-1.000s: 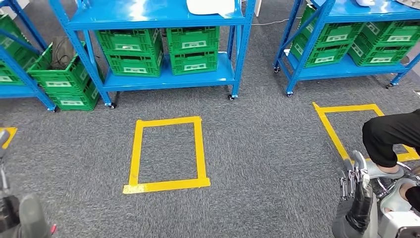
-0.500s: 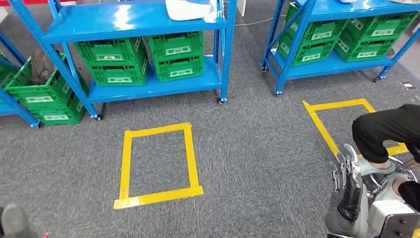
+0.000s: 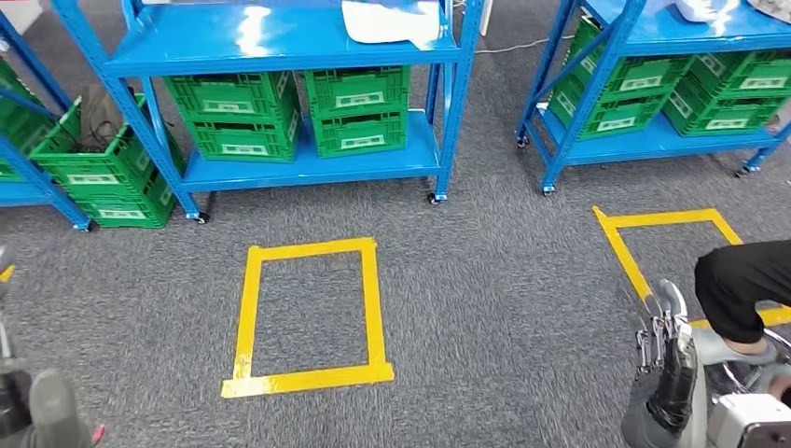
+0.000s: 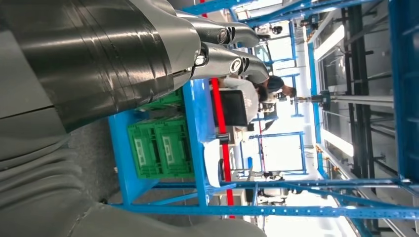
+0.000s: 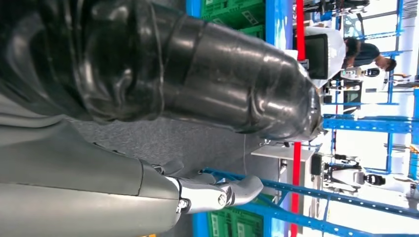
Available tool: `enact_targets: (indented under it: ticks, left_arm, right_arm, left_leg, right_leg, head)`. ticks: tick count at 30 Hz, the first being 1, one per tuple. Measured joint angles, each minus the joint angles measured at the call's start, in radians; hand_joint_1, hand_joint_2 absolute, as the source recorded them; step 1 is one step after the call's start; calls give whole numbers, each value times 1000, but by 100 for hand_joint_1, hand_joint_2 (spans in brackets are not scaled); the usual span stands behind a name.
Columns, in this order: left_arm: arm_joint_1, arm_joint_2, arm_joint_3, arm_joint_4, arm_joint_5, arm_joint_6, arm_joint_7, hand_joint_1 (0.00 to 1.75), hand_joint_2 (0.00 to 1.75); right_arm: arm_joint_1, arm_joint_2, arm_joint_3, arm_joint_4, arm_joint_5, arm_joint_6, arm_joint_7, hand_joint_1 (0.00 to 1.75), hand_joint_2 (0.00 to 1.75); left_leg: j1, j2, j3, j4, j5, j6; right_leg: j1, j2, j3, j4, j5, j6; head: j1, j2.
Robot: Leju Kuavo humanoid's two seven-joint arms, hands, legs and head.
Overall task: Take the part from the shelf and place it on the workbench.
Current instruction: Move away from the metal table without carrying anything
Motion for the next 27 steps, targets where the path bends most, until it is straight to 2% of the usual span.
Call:
enact_targets:
  ticks: [2,4,5,6,7,8,9,10,11,12,13,14,15,16,19,20,21,24,25,26,27]
  left_arm:
    - [0,0,0,0,2,0,0,0,0]
    - [-1,0,0,-1,2,0,-1,0,0]
    - [-1,0,0,-1,2,0,-1,0,0]
    - [-1,0,0,-2,2,0,-1,0,0]
    - [-1,0,0,-2,2,0,-1,0,0]
    - [-1,1,0,-3,2,0,-1,0,0]
    - [0,1,0,-3,2,0,-1,0,0]
    - [0,1,0,-3,2,0,0,0,0]
    - [0,1,0,-3,2,0,0,0,0]
    - [0,1,0,-3,3,0,0,0,0]
    - [0,1,0,-3,3,0,-1,0,0]
    - [0,1,0,-2,4,0,-1,0,0]
    - [0,1,0,-3,4,0,-1,0,0]
    - [1,1,0,-3,5,0,-1,0,0]
    - [4,0,0,-4,4,0,-2,0,0]
    - [4,0,0,-4,4,1,-2,0,0]
    - [5,0,0,-5,4,1,-2,0,0]
    - [8,0,1,-5,3,1,-3,0,0]
    - [10,0,1,-5,3,2,-3,0,0]
    - [12,0,1,-5,3,2,-4,0,0]
    - [14,0,1,-5,2,2,-4,0,0]
  right_arm:
    - [0,0,0,1,1,0,0,0,0]
    - [1,0,0,0,2,0,0,0,0]
    - [1,1,0,-1,2,0,0,0,0]
    - [0,1,0,-1,2,0,0,0,0]
    - [0,1,0,-1,2,0,0,0,0]
    - [0,1,0,-2,2,0,0,0,0]
    - [0,1,1,-1,2,0,0,0,0]
    - [0,1,1,-1,2,0,0,0,0]
    - [1,1,1,-1,2,0,0,0,0]
    - [1,1,2,-1,2,0,0,0,0]
    - [1,1,2,-1,2,0,1,0,0]
    - [0,1,2,-1,2,0,1,0,0]
    - [0,1,3,-1,2,0,1,0,0]
    - [0,1,4,0,2,0,1,0,0]
    - [-1,1,7,0,2,0,2,0,0]
    - [-1,1,8,0,3,0,1,0,0]
    - [-2,0,8,0,3,0,1,0,0]
    - [-1,0,10,0,18,0,1,0,0]
    - [1,0,10,1,35,0,5,0,0]
    - [2,0,10,1,55,0,9,0,0]
    - [3,0,10,1,76,0,15,0,0]
  left_leg:
    - [1,0,5,-4,-11,-13]
    - [4,2,15,-3,-18,-23]
    - [4,4,11,15,-27,-27]
    - [4,5,-8,56,-44,-30]
    - [4,6,-43,118,-64,-31]
    - [4,6,-92,191,-86,-33]
    - [4,6,-141,253,-97,-33]
    - [4,6,-176,287,-91,-34]
    - [4,6,-194,283,-61,-32]
    - [3,6,-190,238,-13,-29]
    - [2,6,-173,174,39,-25]
    - [-1,6,-151,116,73,-21]
    - [-4,6,-128,70,87,-17]
    - [-7,6,-112,46,84,-14]
    - [-5,3,-88,23,65,-2]
    - [-3,2,-79,17,62,2]
    - [0,1,-69,12,59,6]
    - [1,1,-45,4,40,11]
    - [1,0,-35,4,30,11]
    - [1,0,-22,4,20,11]
    - [1,-1,-5,4,8,10]
  right_leg:
    - [8,0,21,-23,-15,-13]
    - [6,2,37,-34,-19,-26]
    - [4,2,48,-42,-21,-32]
    - [2,2,60,-49,-24,-38]
    - [2,2,69,-53,-29,-43]
    - [2,2,77,-54,-37,-46]
    - [3,2,85,-54,-45,-47]
    - [3,2,95,-54,-55,-46]
    - [4,3,108,-54,-65,-45]
    - [4,4,125,-54,-77,-43]
    - [4,5,136,-55,-90,-40]
    - [5,6,147,-56,-104,-35]
    - [5,6,153,-57,-114,-29]
    - [5,6,157,-61,-121,-23]
    - [4,5,179,-59,-121,-5]
    - [4,4,174,-38,-123,0]
    - [3,4,152,-2,-131,5]
    - [-1,3,26,174,-187,14]
    - [-2,3,-11,208,-200,16]
    - [-3,3,-34,211,-195,16]
    - [-3,3,-41,181,-168,16]
  head:
    - [0,0]
    - [-2,0]
    - [-5,0]
    - [-11,0]
    - [-18,0]
    - [-24,0]
    - [-30,0]
    - [-34,0]
    - [-37,0]
    - [-41,0]
    - [-45,0]
    - [-48,0]
    - [-52,0]
    - [-53,0]
    - [-53,0]
    - [-50,0]
    - [-44,0]
    - [-27,0]
    - [-23,0]
    - [-19,0]
    - [-15,0]
